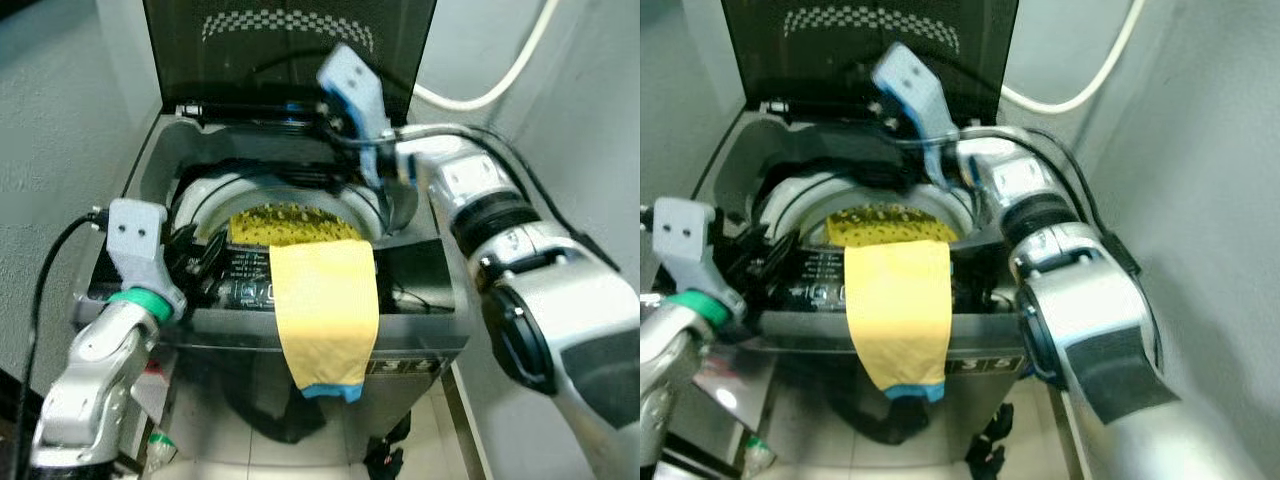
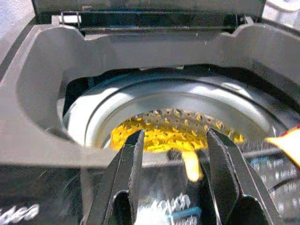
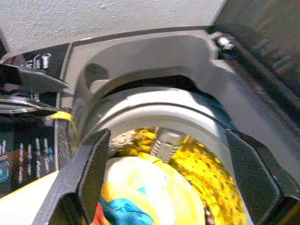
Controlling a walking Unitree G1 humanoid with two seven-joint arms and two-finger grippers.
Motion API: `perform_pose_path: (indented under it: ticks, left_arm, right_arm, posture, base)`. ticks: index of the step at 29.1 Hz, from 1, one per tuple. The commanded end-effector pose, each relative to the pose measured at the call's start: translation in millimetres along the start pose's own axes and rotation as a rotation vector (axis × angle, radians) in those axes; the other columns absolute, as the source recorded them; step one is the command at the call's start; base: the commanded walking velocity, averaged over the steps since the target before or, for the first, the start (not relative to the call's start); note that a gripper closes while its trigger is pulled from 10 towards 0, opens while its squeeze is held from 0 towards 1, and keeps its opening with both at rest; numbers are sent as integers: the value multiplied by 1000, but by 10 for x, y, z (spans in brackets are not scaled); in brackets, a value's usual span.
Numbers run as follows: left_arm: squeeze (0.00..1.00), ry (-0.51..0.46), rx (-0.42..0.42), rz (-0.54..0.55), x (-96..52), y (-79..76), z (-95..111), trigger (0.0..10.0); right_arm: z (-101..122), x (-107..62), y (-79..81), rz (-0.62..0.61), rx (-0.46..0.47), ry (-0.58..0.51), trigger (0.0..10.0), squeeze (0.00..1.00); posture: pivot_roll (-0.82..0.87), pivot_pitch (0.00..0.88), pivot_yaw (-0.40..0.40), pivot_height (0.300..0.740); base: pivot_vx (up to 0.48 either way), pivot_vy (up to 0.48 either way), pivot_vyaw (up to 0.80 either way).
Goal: Clothes washing
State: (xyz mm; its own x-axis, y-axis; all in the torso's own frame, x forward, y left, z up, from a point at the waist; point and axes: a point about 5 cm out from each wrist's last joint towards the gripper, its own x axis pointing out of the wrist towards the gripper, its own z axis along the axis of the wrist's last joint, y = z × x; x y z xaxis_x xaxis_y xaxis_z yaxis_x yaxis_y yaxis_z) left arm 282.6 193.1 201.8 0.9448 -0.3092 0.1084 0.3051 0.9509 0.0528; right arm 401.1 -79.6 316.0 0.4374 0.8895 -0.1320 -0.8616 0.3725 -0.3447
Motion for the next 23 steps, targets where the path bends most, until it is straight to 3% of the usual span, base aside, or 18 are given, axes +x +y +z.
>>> perform_pose_path:
  ticks: [1,4,5,7,9,10,12,16,17,18,19,20,23]
  left_arm:
    - [0,3,-5,-35,-25,-35,14,10000]
    - [0,38,47,-123,-189,-40,46,10000]
    - [0,38,47,-123,-189,-40,46,10000]
    - [0,71,78,-154,-337,4,48,10000]
    - [0,78,83,-152,-371,24,46,10000]
    - [0,80,85,-145,-394,40,47,10000]
    - [0,81,86,-142,-406,47,49,10000]
    - [0,77,88,-136,-411,39,55,10000]
    - [0,76,88,-136,-412,32,58,10000]
    - [0,73,85,-135,-413,24,59,10000]
    - [0,73,85,-135,-413,24,59,10000]
    - [0,73,82,-135,-417,10,60,10000]
    - [0,72,78,-136,-429,-10,59,10000]
  right_arm:
    - [138,-39,-15,27,-43,-65,10000,0]
    - [-110,-303,24,172,-40,6,10000,0]
    - [-110,-303,24,172,-40,6,10000,0]
    - [-305,-547,172,357,-6,49,10000,0]
    - [-344,-605,228,411,5,55,10000,0]
    - [-372,-624,341,467,-39,18,10000,0]
    - [-385,-635,418,502,-75,-14,10000,0]
    - [-438,-549,569,505,-126,-57,10000,0]
    - [-469,-508,604,490,-143,-51,9569,0]
    - [-508,-459,639,473,-165,-48,6431,0]
    - [-508,-459,639,473,-165,-48,6431,0]
    - [-546,-421,670,462,-170,-43,10000,0]
    - [-635,-362,730,453,-179,-8,10000,0]
  posture:
    - [119,0,-10,740]
    - [119,0,-33,740]
    - [119,0,-33,740]
    - [119,0,-39,740]
    - [119,0,-39,740]
    - [114,0,-53,740]
    - [114,0,-53,740]
    - [106,0,-60,740]
    - [106,0,-60,740]
    - [103,0,-62,740]
    - [103,0,-62,740]
    - [102,0,-71,740]
    - [101,0,-75,740]
  base:
    - [0,0,0]
    - [0,0,0]
    - [0,0,0]
    - [0,0,0]
    - [0,0,0]
    - [0,0,0]
    - [0,0,0]
    - [0,0,0]
    - [0,0,0]
    - [0,0,0]
    - [0,0,0]
    - [0,0,0]
    - [0,0,0]
